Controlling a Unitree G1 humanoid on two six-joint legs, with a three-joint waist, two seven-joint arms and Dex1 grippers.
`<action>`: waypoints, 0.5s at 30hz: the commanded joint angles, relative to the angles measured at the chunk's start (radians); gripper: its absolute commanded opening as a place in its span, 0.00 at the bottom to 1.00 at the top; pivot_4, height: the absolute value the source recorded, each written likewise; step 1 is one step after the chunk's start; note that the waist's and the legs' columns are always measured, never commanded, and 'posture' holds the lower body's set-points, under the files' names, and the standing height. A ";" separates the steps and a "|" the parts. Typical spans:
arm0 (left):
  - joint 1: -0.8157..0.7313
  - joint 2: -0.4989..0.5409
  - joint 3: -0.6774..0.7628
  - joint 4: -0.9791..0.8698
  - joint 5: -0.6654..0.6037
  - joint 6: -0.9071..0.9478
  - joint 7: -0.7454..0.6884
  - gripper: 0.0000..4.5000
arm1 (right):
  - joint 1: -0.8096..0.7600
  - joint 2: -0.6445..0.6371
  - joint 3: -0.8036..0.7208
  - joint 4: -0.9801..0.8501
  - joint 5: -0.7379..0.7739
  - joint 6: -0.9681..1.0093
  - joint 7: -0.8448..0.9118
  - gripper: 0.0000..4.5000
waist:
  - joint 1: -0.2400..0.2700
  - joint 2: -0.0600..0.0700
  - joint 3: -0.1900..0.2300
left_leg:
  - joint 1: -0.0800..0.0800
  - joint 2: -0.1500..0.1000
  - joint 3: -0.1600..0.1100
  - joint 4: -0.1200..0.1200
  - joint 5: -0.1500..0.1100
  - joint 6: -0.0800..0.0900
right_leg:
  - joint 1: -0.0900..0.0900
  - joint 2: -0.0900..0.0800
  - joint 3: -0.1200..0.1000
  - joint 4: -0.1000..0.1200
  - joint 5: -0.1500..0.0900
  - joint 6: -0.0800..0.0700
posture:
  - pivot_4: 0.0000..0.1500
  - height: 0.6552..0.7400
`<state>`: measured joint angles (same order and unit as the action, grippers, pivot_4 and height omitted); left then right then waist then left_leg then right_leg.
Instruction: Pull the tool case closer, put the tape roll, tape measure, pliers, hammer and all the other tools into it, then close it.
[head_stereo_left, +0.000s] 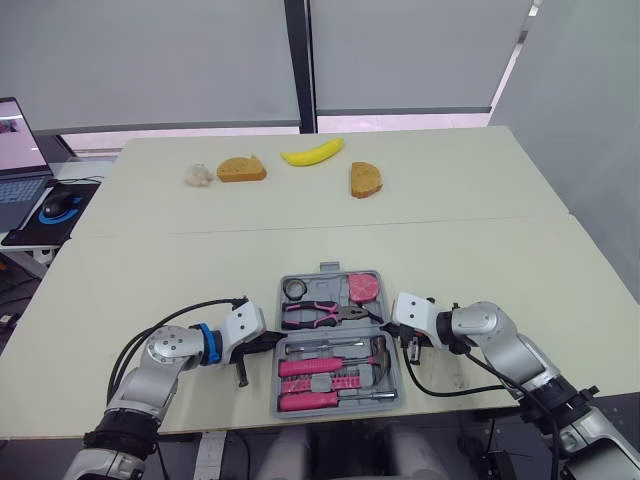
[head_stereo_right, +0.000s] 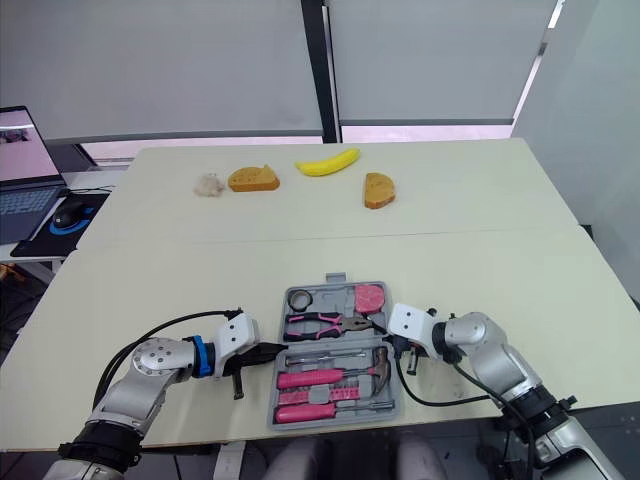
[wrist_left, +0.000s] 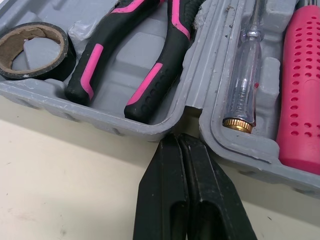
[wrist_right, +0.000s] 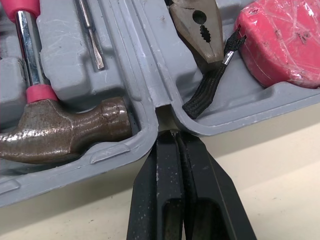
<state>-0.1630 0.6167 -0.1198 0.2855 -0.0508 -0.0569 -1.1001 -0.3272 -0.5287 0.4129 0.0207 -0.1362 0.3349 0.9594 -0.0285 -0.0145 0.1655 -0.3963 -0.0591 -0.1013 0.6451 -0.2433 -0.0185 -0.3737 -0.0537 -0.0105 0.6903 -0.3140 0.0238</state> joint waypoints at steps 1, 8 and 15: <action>0.002 0.000 -0.018 -0.021 -0.003 -0.019 -0.002 0.01 | 0.008 0.028 0.032 -0.042 0.015 -0.009 0.012 0.00 | 0.000 0.000 0.000 | 0.000 0.000 0.000 0.000 0.000 0.000 | 0.000 0.000 0.000 0.000 0.000 0.000 | 1.00 1.00; 0.006 0.001 -0.019 -0.027 -0.005 -0.014 -0.004 0.01 | 0.009 0.027 0.034 -0.044 0.013 -0.006 0.018 0.00 | -0.001 0.000 0.000 | 0.000 0.000 0.000 0.000 0.000 0.000 | 0.000 0.000 0.000 0.000 0.000 0.000 | 1.00 1.00; 0.008 0.002 -0.020 -0.029 -0.005 -0.014 -0.005 0.01 | 0.014 0.024 0.040 -0.050 0.011 -0.005 0.021 0.00 | -0.001 0.000 0.000 | 0.000 0.000 0.000 0.000 0.000 0.000 | 0.000 0.000 0.000 0.000 0.000 0.000 | 1.00 1.00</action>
<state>-0.1623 0.6186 -0.1204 0.2852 -0.0506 -0.0570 -1.1004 -0.3266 -0.5269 0.4142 0.0189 -0.1379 0.3378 0.9594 -0.0294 -0.0145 0.1653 -0.3961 -0.0590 -0.1013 0.6451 -0.2433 -0.0185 -0.3735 -0.0535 -0.0105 0.6904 -0.3140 0.0238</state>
